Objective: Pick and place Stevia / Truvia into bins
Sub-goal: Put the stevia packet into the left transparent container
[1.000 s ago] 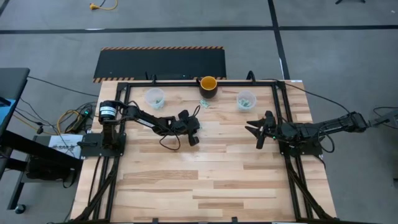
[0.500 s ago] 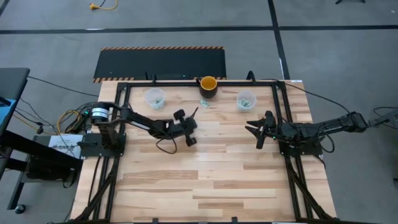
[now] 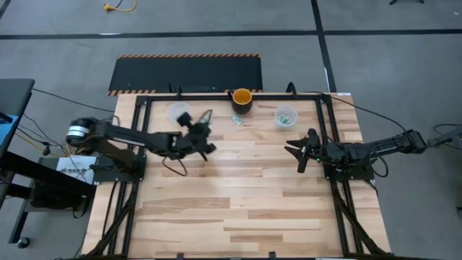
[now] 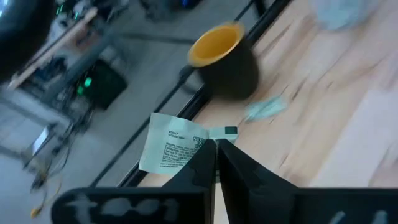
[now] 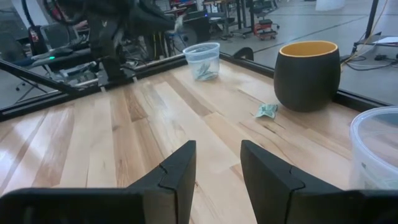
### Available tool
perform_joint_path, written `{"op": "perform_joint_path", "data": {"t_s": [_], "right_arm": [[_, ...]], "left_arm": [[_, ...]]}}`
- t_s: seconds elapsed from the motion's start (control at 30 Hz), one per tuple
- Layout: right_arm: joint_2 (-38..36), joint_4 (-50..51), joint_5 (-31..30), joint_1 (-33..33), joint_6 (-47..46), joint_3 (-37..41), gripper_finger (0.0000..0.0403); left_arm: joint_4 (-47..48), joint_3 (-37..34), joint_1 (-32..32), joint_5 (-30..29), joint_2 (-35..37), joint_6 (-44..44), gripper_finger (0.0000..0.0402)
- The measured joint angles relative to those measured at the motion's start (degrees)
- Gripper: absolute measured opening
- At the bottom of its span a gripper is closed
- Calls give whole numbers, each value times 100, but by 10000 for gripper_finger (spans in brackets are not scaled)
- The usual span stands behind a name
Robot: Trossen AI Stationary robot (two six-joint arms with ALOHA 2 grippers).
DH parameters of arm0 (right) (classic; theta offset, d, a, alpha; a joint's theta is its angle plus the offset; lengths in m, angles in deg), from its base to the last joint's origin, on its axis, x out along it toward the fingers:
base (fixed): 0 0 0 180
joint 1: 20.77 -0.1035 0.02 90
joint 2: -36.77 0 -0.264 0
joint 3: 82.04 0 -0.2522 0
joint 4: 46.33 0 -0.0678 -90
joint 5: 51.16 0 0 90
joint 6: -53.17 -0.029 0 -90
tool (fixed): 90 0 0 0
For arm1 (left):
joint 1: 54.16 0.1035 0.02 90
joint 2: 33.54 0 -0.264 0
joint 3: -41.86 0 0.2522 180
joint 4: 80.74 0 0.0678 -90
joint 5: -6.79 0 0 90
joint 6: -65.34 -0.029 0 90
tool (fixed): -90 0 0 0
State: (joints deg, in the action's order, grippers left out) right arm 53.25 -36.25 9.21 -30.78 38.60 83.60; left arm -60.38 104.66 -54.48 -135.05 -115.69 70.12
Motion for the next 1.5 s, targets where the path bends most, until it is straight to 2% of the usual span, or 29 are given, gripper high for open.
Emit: {"op": "perform_joint_path", "data": {"t_s": [0.17, 0.3, 0.73, 0.93, 1.1, 1.5], "right_arm": [[-1, 0, 0, -1, 0, 2, 121], [-1, 0, 0, 1, -1, 1, 121], [-1, 0, 0, -1, 0, 1, 121], [0, 0, 0, 0, 0, 0, 121], [-1, 0, 0, 1, -1, 0, 121], [-1, 0, 0, -2, 0, 0, 121]], "left_arm": [[2082, 2, 225, -103, 739, 1416, 0], [3049, -78, 409, -206, 907, 2243, 0], [2389, -766, 1395, -172, 864, 2143, 0], [1678, -965, 1547, -32, 864, 1778, 3], [1198, -1027, 1544, 73, 864, 1456, 18], [1157, -1029, 1799, 69, 864, 1428, 66]]}}
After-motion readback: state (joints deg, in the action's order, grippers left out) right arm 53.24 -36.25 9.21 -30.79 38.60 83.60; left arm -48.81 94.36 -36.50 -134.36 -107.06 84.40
